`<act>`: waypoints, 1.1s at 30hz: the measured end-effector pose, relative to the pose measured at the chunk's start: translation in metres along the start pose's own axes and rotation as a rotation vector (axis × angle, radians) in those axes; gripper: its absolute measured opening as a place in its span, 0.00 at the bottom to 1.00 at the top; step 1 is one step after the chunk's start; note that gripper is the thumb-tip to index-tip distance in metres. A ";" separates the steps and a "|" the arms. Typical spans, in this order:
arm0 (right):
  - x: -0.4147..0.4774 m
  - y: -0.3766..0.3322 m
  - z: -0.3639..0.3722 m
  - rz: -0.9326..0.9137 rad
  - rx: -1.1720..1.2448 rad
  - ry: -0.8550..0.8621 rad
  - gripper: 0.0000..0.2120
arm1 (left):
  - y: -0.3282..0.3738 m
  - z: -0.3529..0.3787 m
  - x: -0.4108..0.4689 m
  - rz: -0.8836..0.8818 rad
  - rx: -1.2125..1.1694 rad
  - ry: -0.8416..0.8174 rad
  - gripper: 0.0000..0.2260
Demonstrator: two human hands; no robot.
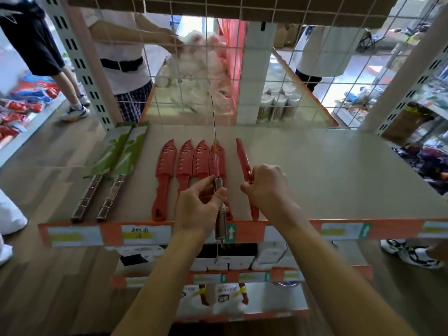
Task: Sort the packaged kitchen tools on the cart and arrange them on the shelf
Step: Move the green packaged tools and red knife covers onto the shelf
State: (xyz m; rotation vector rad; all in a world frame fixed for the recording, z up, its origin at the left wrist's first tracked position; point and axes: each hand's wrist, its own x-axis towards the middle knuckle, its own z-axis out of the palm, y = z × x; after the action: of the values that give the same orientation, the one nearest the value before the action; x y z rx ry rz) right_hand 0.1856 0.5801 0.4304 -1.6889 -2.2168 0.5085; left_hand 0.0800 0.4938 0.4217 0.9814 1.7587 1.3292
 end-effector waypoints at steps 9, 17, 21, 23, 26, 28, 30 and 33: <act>0.001 -0.007 0.013 -0.002 -0.066 -0.005 0.07 | -0.003 -0.007 0.005 0.070 0.024 -0.001 0.15; 0.000 -0.004 0.019 0.080 0.038 -0.041 0.13 | 0.002 -0.007 0.007 0.112 0.034 0.028 0.14; -0.002 -0.004 0.020 0.076 0.035 -0.044 0.14 | 0.001 -0.008 0.006 0.111 0.034 0.023 0.14; -0.003 -0.004 0.018 0.068 0.037 -0.051 0.13 | 0.001 -0.008 0.006 0.110 0.038 0.024 0.14; -0.005 -0.003 0.015 0.058 0.059 -0.062 0.13 | 0.000 -0.007 0.006 0.105 0.039 0.025 0.15; -0.004 0.000 0.013 0.055 0.068 -0.066 0.15 | -0.001 -0.006 0.006 0.108 0.047 0.028 0.16; -0.002 0.003 0.011 0.043 0.076 -0.049 0.16 | -0.001 -0.005 0.006 0.115 0.062 0.022 0.16; 0.001 0.003 0.003 0.005 0.201 -0.003 0.13 | -0.001 -0.001 0.007 0.143 0.110 0.022 0.17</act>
State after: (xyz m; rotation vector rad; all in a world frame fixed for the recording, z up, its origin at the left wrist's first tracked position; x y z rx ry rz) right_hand 0.1869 0.5811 0.4265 -1.5917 -2.0856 0.7096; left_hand 0.0752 0.4995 0.4202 1.1760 1.8229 1.3472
